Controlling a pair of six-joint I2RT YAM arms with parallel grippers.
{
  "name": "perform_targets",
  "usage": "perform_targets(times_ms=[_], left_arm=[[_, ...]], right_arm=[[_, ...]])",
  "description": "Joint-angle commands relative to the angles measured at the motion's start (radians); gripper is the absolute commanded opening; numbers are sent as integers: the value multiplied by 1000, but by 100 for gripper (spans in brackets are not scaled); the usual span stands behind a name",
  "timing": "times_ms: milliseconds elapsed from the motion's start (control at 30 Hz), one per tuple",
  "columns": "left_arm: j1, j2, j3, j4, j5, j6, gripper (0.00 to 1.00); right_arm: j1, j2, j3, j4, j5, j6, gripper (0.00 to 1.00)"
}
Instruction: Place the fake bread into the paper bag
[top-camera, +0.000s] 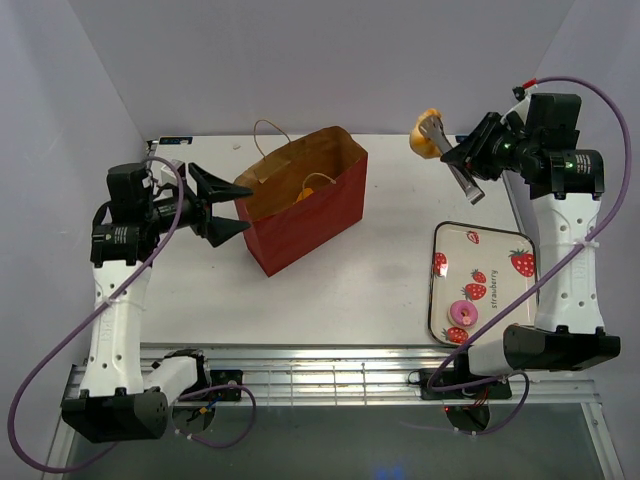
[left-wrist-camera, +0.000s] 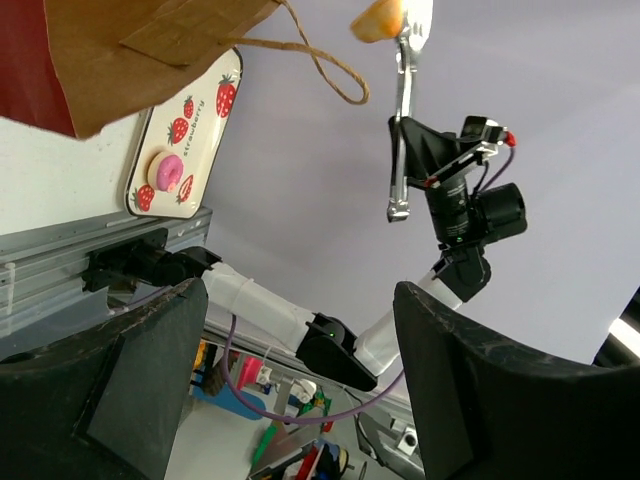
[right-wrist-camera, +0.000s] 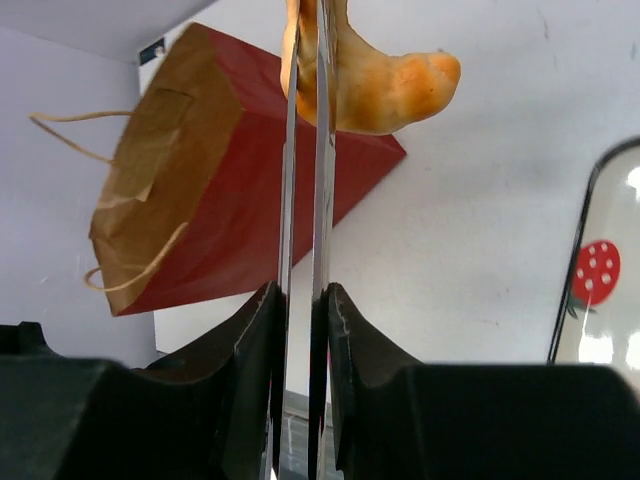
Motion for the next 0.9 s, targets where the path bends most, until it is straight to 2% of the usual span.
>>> perform_targets(times_ms=[0,133,233,500,867], left_arm=[[5,-103,-34,1,-27,-10,85],[5,-187,-100,3,-62,-53,85],[5,-230,-146,4,-78,-82,85],[5,-287,-164,-20,-151,-99,85],[5,-386,-193,-85,-197,-150,85]], right_arm=[[60,-30,83,129,-39,-8,20],[90,-108,2,333,-97,12,21],[116,-116,-46,406,-137,37,21],[211,-31,51,476,-243,35,21],[364,55,43,479,-251,-22,24]])
